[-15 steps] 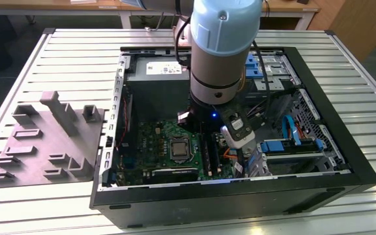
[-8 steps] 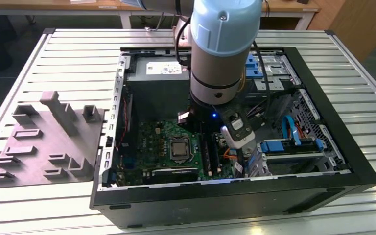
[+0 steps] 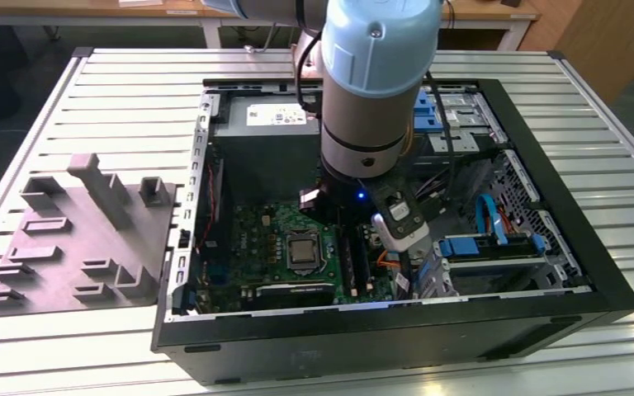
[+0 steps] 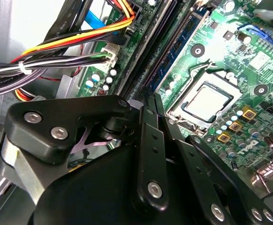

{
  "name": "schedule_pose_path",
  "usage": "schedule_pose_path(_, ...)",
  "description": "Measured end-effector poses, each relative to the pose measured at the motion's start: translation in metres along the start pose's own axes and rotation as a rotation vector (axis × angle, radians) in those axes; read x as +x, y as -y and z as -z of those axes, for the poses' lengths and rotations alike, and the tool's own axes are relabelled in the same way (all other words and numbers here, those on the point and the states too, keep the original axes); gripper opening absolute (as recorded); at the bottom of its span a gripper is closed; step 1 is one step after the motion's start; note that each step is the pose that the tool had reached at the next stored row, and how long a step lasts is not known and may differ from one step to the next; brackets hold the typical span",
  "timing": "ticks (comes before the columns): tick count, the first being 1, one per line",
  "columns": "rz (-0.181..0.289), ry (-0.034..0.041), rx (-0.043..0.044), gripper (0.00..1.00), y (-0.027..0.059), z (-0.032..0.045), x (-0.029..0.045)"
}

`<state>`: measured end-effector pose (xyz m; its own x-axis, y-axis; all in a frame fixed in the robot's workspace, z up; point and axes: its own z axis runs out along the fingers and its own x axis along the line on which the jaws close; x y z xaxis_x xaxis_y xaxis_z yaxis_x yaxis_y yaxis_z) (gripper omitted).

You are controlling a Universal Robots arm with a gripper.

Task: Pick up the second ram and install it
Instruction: 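Insert the second ram into the second slot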

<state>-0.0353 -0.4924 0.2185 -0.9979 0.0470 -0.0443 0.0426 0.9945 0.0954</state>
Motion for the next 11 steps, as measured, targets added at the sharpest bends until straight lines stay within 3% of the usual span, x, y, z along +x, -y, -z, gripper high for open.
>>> schedule_pose_path(6,0.0,0.0001,-0.0009,0.12,0.0,-0.0002,0.0)
schedule_pose_path(11,-0.001,0.0005,-0.0141,0.12,0.0,-0.0001,0.0)
